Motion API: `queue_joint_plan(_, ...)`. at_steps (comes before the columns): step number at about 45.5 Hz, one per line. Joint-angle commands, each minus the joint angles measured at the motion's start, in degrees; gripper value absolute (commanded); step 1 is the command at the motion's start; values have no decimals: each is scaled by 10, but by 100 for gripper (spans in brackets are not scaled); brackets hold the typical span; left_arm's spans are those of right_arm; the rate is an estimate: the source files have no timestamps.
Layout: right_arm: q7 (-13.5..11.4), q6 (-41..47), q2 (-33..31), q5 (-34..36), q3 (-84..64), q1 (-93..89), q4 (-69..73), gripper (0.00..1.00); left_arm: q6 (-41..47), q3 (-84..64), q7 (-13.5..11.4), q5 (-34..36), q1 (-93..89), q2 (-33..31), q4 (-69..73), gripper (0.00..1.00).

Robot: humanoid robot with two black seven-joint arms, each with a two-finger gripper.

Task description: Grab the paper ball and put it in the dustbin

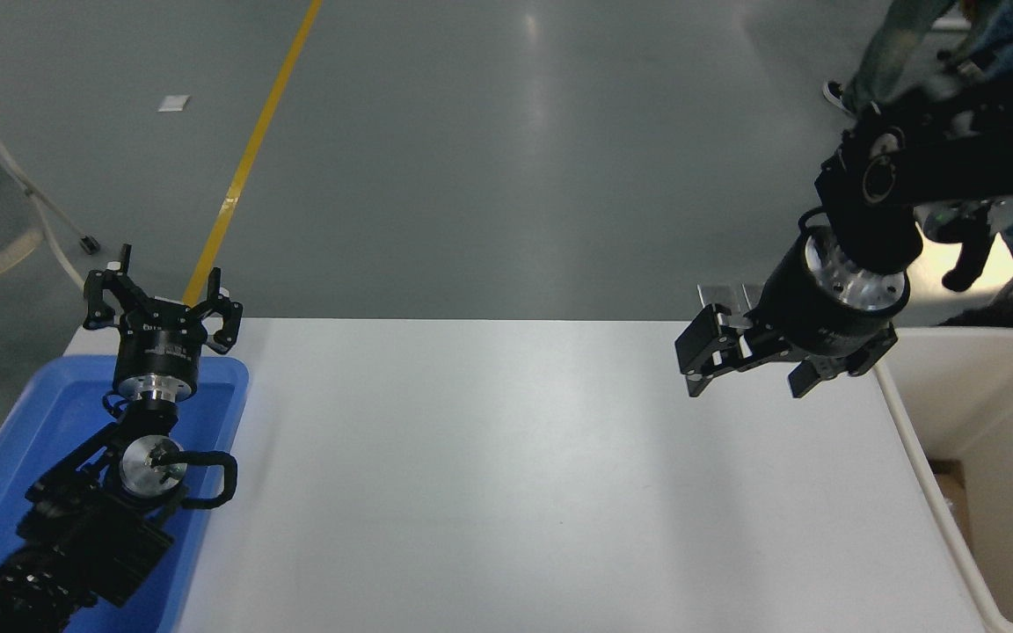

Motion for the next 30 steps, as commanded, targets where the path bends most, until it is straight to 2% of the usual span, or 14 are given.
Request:
queue_joint_plan(1,1,30,36,48,-4,32,10,100,0,0,0,0,0,0,1,99)
queue_joint_plan(30,1,16,27,36,-7,32,10,100,0,0,0,0,0,0,1,99)
